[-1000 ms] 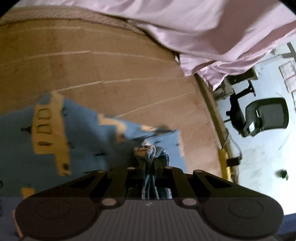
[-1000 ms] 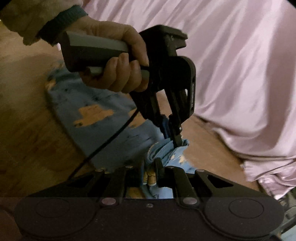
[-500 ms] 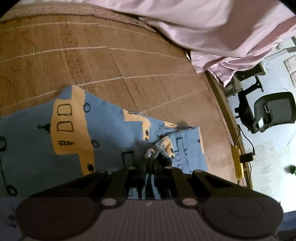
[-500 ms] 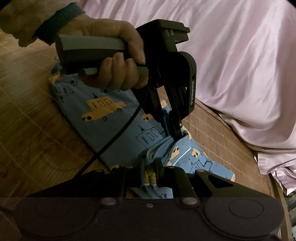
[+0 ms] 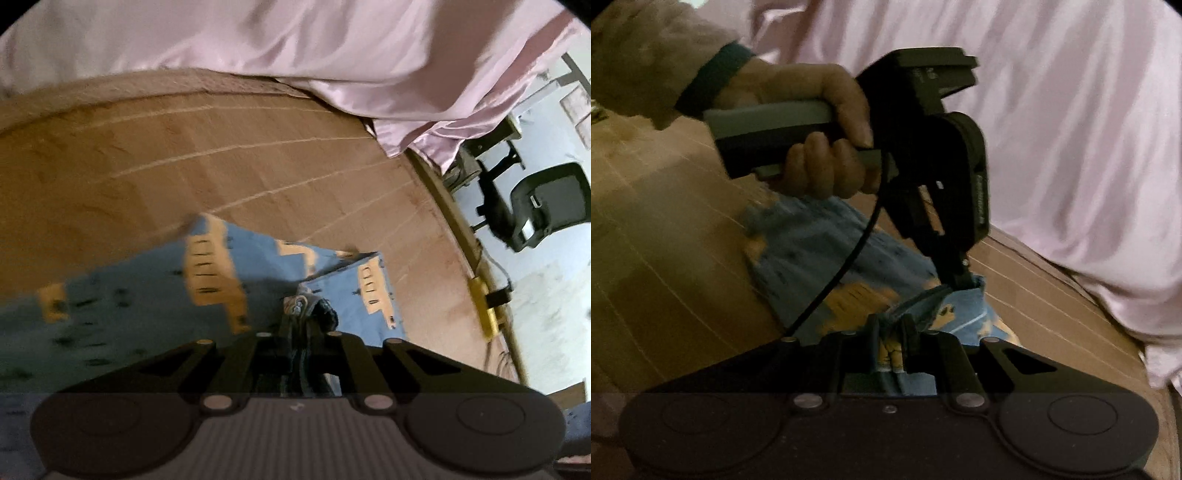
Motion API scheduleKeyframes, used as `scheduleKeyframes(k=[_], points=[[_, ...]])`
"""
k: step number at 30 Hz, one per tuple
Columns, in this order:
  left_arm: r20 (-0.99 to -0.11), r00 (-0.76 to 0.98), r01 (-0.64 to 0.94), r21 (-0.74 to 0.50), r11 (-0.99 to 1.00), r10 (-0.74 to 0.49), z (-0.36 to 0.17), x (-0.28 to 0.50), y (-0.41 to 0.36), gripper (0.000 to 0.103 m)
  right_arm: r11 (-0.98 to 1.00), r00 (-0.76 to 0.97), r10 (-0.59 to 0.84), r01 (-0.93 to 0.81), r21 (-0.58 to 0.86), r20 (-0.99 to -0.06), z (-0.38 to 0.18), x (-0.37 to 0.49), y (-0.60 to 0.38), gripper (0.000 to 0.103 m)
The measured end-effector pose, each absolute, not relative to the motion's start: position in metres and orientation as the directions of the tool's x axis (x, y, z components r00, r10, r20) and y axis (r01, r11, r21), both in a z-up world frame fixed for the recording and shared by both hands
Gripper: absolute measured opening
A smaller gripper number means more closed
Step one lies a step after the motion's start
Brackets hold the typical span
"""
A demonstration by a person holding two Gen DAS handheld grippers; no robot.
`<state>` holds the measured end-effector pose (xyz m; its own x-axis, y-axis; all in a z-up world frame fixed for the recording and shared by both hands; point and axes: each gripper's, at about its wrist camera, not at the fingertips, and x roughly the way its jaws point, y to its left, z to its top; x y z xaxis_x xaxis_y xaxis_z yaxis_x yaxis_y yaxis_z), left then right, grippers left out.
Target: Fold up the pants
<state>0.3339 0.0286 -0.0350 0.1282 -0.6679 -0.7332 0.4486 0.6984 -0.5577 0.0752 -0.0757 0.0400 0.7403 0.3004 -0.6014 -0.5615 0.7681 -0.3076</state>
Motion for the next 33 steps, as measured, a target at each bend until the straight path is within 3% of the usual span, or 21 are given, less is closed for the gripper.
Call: scheduleKeyframes(k=[6, 9, 10, 11, 15, 17, 20, 23, 24, 28, 30, 31, 33], points=[[-0.808, 0.162, 0.454, -0.449, 0.77, -0.566, -0.062, 0.332, 0.048, 0.011, 0.724, 0.657, 0.349, -0.642, -0.253, -0.668, 0.011, 0.088, -0.053, 0.014], [-0.804, 0.196, 0.432, -0.443, 0.786, -0.561, -0.059, 0.323, 0.06, 0.026, 0.706, 0.643, 0.399, -0.671, -0.229, -0.653, 0.016, 0.08, -0.063, 0.043], [-0.809, 0.22, 0.44, -0.416, 0.796, -0.545, -0.053, 0.316, 0.063, 0.041, 0.703, 0.652, 0.412, -0.672, -0.234, -0.637, 0.021, 0.076, -0.069, 0.065], [-0.814, 0.256, 0.45, -0.377, 0.809, -0.522, -0.048, 0.308, 0.067, 0.051, 0.701, 0.674, 0.417, -0.666, -0.257, -0.61, 0.026, 0.071, -0.079, 0.081], [-0.757, 0.455, 0.42, -0.282, 0.863, -0.469, -0.024, 0.262, 0.097, 0.059, 0.753, 0.741, 0.348, -0.586, -0.3, -0.574, 0.034, 0.082, -0.107, 0.082], [-0.697, 0.599, 0.326, -0.237, 0.915, -0.394, -0.017, 0.234, 0.117, 0.071, 0.805, 0.765, 0.317, -0.529, -0.267, -0.561, 0.031, 0.098, -0.11, 0.075], [-0.68, 0.717, 0.092, -0.125, 0.988, -0.152, -0.022, 0.201, 0.142, 0.069, 0.842, 0.762, 0.281, -0.487, -0.23, -0.583, 0.009, 0.116, -0.1, 0.064], [-0.715, 0.699, -0.101, -0.045, 0.994, 0.039, -0.034, 0.191, 0.157, 0.055, 0.858, 0.746, 0.277, -0.476, -0.193, -0.606, -0.011, 0.12, -0.094, 0.063], [-0.728, 0.682, -0.151, -0.051, 0.987, 0.067, -0.037, 0.191, 0.163, 0.055, 0.868, 0.746, 0.273, -0.464, -0.18, -0.608, -0.011, 0.12, -0.094, 0.063], [-0.744, 0.668, -0.225, -0.207, 0.952, -0.004, -0.042, 0.198, 0.183, 0.052, 0.869, 0.747, 0.269, -0.46, -0.182, -0.607, -0.012, 0.121, -0.094, 0.068], [-0.756, 0.653, -0.234, -0.264, 0.936, -0.05, -0.045, 0.205, 0.189, 0.043, 0.86, 0.745, 0.274, -0.473, -0.192, -0.609, -0.011, 0.12, -0.094, 0.069], [-0.76, 0.646, -0.236, -0.291, 0.927, -0.074, -0.046, 0.208, 0.191, 0.028, 0.858, 0.743, 0.275, -0.476, -0.193, -0.61, -0.012, 0.121, -0.094, 0.07], [-0.756, 0.649, -0.246, -0.308, 0.919, -0.08, -0.044, 0.21, 0.19, 0.023, 0.857, 0.741, 0.274, -0.477, -0.193, -0.613, -0.012, 0.122, -0.095, 0.071]])
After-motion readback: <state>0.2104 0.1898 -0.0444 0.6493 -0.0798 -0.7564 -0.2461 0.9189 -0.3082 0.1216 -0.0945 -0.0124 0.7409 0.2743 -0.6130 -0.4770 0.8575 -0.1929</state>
